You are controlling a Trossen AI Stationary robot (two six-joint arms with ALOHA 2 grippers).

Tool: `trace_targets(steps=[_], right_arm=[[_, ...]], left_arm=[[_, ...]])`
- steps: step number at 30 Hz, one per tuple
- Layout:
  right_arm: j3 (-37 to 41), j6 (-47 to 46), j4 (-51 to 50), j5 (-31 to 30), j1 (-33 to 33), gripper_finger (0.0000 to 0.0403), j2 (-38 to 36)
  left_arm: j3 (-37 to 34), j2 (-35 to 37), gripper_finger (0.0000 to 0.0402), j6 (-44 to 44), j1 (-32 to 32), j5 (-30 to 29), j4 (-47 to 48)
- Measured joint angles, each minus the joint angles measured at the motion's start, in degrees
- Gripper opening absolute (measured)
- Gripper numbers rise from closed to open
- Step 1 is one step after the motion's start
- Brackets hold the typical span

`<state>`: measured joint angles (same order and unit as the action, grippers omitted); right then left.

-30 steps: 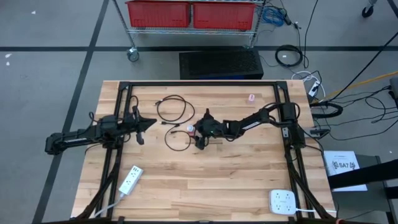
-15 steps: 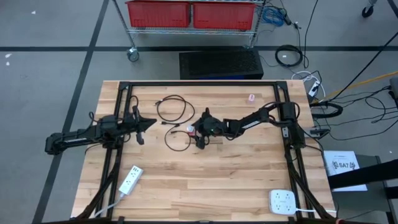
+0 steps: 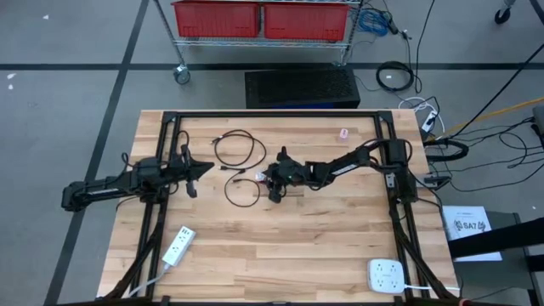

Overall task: Insert USB
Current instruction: Insert the red charger adapter into the right white outlet extension

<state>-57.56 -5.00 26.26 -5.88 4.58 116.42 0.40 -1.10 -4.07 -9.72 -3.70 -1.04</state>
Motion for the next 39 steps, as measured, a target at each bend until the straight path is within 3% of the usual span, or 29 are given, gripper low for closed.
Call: trace_targets(steps=[3, 12, 17, 20, 24, 35, 39], right_arm=[[-0.45, -1.04, -10.39, 0.11, -1.34, 0.0100, -4.04], [-13.55, -4.42, -62.67, -0.80, -6.34, 0.0081, -15.06], [-18.83, -4.82, -74.14, -1.49, -7.72, 0.0027, -15.13], [-18.95, -4.73, -74.85, -1.65, -7.81, 0.0014, -15.06], [-19.02, -3.75, -68.03, -1.63, -7.50, 0.0033, -14.39], [-19.13, -0.23, -29.11, 0.31, -3.05, 0.0172, -2.74], [-23.24, -0.28, -24.65, 0.30, -1.98, 0.0211, 3.77]], left_arm=[[0.02, 0.01, 0.0002, 0.02, 0.01, 0.02, 0.00], [0.02, 0.00, 0.0002, -0.01, 0.01, 0.02, -0.02], [0.02, -0.01, 0.0002, -0.01, 0.00, 0.02, -0.01], [0.02, 0.00, 0.0002, 0.00, 0.00, 0.00, 0.00], [0.02, 0.01, 0.0002, 0.00, 0.00, 0.00, -0.01], [0.01, 0.02, 0.0002, 0.01, 0.00, 0.00, -0.02], [0.01, -0.01, 0.0002, 0.00, 0.01, 0.01, -0.01]])
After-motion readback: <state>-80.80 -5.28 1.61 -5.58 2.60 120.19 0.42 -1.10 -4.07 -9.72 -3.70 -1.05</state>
